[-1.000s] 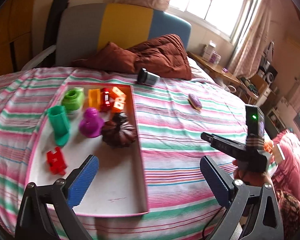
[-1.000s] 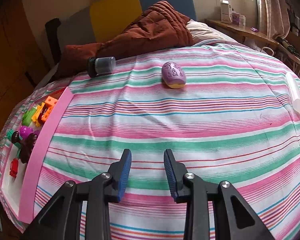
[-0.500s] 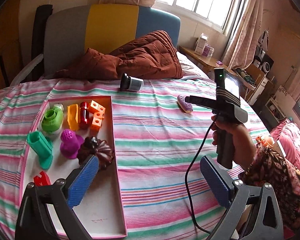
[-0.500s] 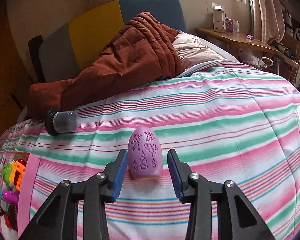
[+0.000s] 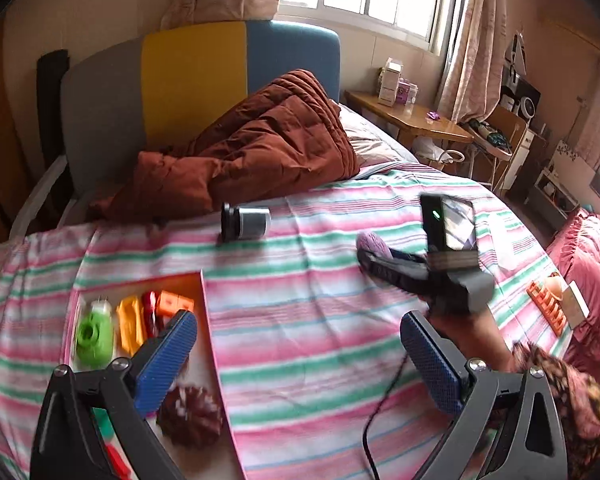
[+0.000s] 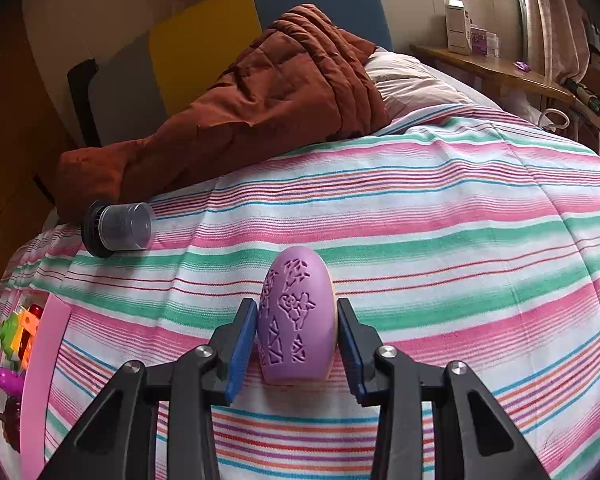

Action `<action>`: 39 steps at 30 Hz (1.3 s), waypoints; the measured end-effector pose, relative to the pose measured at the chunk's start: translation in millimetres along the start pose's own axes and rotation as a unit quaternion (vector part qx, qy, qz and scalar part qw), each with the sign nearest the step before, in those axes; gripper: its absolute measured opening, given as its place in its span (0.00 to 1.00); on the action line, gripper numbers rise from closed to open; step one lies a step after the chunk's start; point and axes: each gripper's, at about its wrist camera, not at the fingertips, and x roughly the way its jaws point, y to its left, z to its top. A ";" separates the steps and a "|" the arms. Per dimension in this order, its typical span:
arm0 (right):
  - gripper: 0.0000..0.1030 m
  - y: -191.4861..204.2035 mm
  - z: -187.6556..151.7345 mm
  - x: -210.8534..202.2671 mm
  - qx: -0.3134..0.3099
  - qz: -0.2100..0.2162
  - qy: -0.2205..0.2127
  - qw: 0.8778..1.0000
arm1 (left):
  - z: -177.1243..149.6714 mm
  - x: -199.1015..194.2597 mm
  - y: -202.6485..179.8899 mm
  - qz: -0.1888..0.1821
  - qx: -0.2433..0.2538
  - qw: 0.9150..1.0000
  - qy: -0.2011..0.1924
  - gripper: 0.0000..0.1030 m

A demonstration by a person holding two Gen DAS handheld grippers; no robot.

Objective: Organize rigid objects
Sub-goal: 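Grasp the black-capped clear cylinder with the left gripper while the right holds the purple egg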

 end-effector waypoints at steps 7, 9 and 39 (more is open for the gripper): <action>0.38 -24.6 -27.7 -23.8 0.062 0.004 -0.019 0.998 | 63.1 83.4 -6.3 0.067 0.062 0.996 0.023 0.99; 0.38 -26.9 -28.7 -24.6 0.069 0.007 -0.023 0.997 | 75.2 116.0 -8.9 0.091 0.081 0.991 0.049 0.99; 0.38 -23.2 -31.9 -20.9 0.057 -0.007 -0.036 0.998 | 90.7 257.8 43.8 0.146 -0.013 0.977 0.156 0.64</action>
